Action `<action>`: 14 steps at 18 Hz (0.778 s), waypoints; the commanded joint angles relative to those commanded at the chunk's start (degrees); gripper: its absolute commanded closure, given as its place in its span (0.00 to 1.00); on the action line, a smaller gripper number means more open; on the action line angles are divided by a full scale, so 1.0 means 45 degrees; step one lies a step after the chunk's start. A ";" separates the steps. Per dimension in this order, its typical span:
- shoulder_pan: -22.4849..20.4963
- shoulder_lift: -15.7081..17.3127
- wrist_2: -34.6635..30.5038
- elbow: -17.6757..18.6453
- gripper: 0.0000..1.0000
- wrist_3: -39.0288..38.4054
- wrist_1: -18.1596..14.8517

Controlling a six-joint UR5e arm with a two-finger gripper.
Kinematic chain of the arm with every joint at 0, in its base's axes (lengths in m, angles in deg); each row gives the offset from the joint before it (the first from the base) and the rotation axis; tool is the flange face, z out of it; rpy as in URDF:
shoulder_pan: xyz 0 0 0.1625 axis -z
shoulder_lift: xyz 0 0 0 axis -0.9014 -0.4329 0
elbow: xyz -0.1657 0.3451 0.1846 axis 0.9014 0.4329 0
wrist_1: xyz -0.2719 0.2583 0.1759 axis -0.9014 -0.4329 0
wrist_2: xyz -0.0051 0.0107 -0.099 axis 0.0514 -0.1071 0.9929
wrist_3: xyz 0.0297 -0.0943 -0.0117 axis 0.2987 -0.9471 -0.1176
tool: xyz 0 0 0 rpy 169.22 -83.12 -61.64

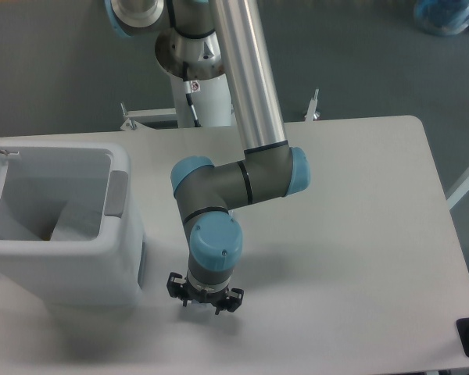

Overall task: Place the trash in the trash can
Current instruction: 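Close the gripper around the water bottle's cap end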

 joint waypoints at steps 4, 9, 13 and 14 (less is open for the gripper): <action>0.0000 0.0039 0.0000 0.0000 0.48 -0.0039 0.0000; 0.0058 0.0039 0.0000 0.0020 0.65 -0.0059 -0.0020; 0.0059 0.0059 0.0000 0.0020 0.69 -0.0059 -0.0020; 0.0059 0.0097 0.0000 0.0020 0.70 -0.0039 -0.0020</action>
